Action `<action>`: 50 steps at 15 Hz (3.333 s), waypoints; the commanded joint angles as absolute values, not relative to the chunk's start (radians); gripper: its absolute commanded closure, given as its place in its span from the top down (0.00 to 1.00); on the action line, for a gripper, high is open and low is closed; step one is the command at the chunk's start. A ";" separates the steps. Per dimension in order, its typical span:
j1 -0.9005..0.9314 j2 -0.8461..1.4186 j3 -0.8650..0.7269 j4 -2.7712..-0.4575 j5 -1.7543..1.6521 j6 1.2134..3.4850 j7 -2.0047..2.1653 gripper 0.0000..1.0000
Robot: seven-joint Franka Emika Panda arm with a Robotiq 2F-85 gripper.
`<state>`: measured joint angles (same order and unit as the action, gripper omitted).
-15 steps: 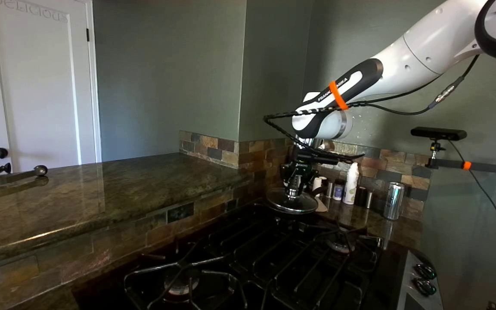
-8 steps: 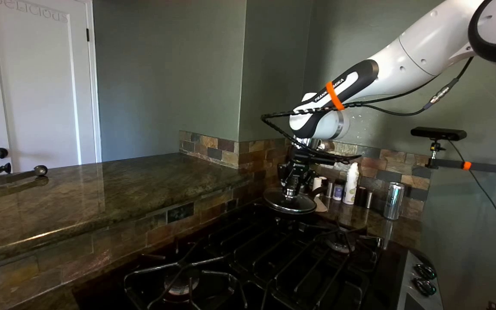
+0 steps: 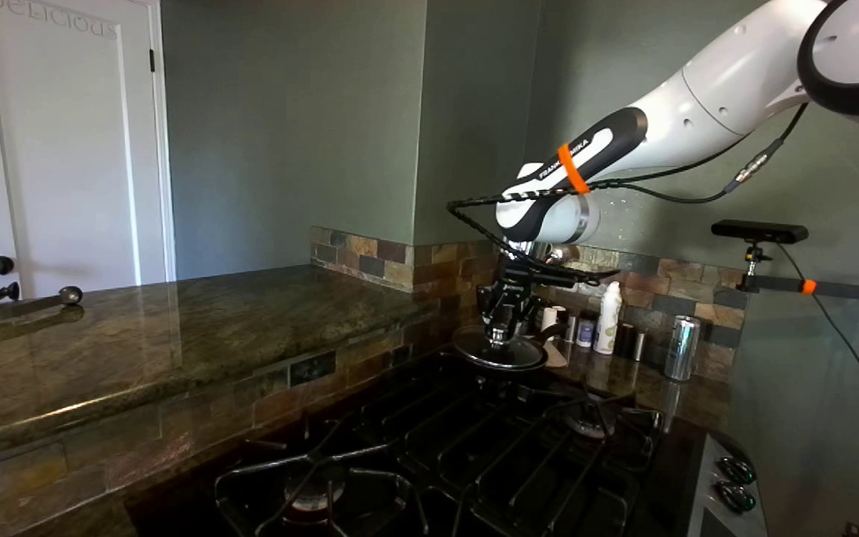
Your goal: Put the lid on the pan
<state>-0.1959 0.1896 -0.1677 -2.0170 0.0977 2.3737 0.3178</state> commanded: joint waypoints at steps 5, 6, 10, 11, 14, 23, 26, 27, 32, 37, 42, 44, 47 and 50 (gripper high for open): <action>-0.178 0.191 -0.181 -2.005 0.085 2.356 0.350 0.23; -0.178 0.189 -0.182 -2.007 0.083 2.355 0.353 0.23; -0.175 0.187 -0.186 -2.008 0.061 2.338 0.370 0.23; -0.174 0.190 -0.186 -2.006 0.056 2.332 0.375 0.23; -0.173 0.191 -0.187 -2.005 0.046 2.321 0.383 0.23; -0.162 0.172 -0.182 -2.005 0.038 2.324 0.403 1.00; -0.156 0.159 -0.181 -2.000 0.032 2.317 0.404 1.00; -0.154 0.154 -0.182 -2.000 0.027 2.318 0.406 1.00; -0.150 0.118 -0.182 -2.000 -0.038 2.284 0.385 1.00; -0.154 0.064 -0.176 -2.006 -0.145 2.193 0.311 1.00; -0.162 -0.018 -0.171 -2.040 -0.177 2.158 0.212 1.00; -0.165 -0.050 -0.170 -2.048 -0.169 2.148 0.197 1.00; -0.169 -0.111 -0.168 -2.070 -0.174 2.136 0.190 1.00; -0.177 -0.168 -0.168 -2.089 -0.179 2.125 0.187 1.00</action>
<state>-0.1694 -0.0853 -0.1698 -2.0349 -0.1616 2.1489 0.1973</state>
